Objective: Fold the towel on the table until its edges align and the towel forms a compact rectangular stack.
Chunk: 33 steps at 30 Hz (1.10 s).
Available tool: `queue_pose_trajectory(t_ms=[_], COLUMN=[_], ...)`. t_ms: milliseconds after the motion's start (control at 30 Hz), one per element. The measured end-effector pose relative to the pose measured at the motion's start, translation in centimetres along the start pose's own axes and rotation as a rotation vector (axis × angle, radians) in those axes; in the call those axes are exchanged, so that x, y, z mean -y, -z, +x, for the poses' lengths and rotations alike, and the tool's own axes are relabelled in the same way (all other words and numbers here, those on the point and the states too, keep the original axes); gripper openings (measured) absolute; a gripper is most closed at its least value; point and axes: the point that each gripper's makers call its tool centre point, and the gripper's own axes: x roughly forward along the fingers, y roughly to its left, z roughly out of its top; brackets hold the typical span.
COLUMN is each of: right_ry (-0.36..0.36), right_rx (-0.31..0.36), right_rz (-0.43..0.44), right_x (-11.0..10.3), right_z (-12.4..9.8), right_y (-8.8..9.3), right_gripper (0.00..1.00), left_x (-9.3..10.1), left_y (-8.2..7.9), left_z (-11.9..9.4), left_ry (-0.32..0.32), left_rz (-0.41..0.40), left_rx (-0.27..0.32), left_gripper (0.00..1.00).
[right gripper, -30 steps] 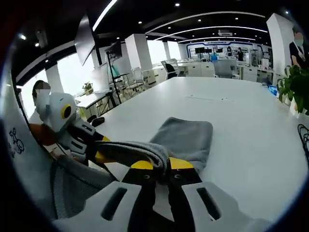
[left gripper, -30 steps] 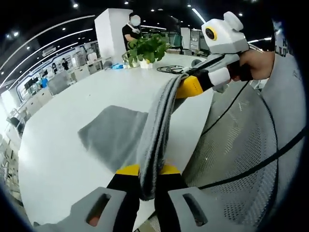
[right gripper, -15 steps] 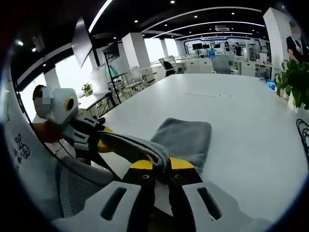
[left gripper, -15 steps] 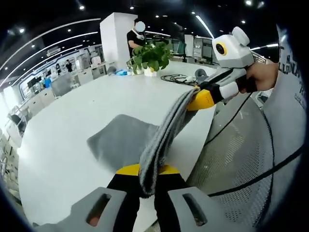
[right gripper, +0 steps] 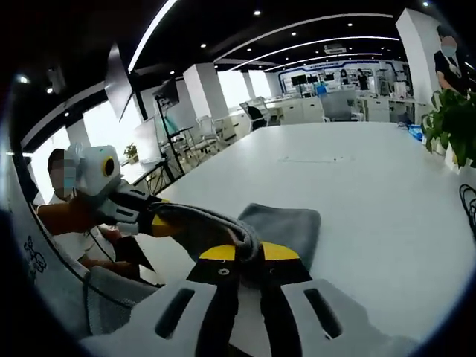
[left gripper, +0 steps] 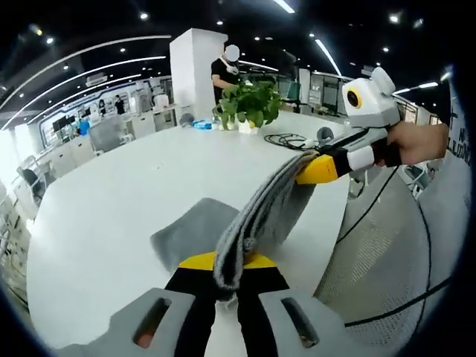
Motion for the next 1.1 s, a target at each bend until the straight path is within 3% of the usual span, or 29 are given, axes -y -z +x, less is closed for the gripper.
queue_pose_trajectory(t_ms=[300, 367, 800, 900, 1100], right_ry=[-0.035, -0.057, -0.045, -0.040, -0.007], right_rx=[0.010, 0.000, -0.048, -0.054, -0.107], right_rz=[-0.014, 0.022, 0.017, 0.025, 0.071], right_x=[2.0, 2.3, 6.2, 7.0, 9.7], right_z=[2.8, 3.5, 8.6, 9.9, 12.4], right_y=[-1.9, -1.9, -2.2, -2.0, 0.1], right_gripper=[0.06, 0.06, 0.07, 0.07, 0.07], left_x=[-2.9, -3.8, -6.8, -7.8, -9.3], left_y=[-1.5, -1.6, -1.4, -1.3, 0.1], left_z=[2.0, 2.7, 6.9, 8.2, 11.3], left_ry=[0.003, -0.004, 0.021, 0.027, 0.050], left_rz=[0.020, 0.026, -0.050, -0.061, -0.112], left_rx=[0.012, 0.010, -0.010, -0.007, -0.022], left_gripper=[0.08, 0.08, 0.08, 0.08, 0.09])
